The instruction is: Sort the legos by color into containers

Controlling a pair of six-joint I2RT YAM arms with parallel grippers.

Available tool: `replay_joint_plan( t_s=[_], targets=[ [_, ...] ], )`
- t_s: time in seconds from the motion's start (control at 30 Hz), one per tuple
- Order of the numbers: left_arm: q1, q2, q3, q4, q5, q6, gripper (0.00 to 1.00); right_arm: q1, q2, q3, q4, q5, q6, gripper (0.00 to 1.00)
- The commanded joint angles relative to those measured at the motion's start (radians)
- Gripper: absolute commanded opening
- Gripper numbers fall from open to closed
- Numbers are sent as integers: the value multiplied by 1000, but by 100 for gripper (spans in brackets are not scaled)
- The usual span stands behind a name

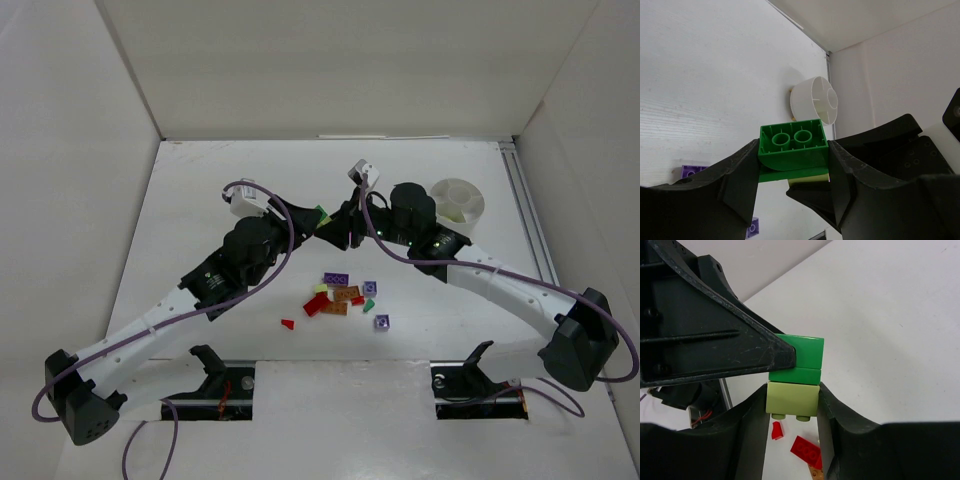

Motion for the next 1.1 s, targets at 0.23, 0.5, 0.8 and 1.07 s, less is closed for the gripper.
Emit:
replay_joint_plan(
  t_s=[0.23, 0.5, 0.8, 1.07],
  targets=[
    [0, -43, 20, -48, -144, -15, 33, 6, -87, -46, 57, -51, -17, 10],
    [0, -52, 49, -144, -238, -26, 29, 6, -144, -115, 25, -73, -37, 8],
    [0, -70, 50, -170, -264, -29, 29, -38, -225, -83, -249, 201, -129, 9],
    [41, -12, 50, -152, -149, 52, 32, -380, -64, 67, -618, 571, -120, 10]
  ],
)
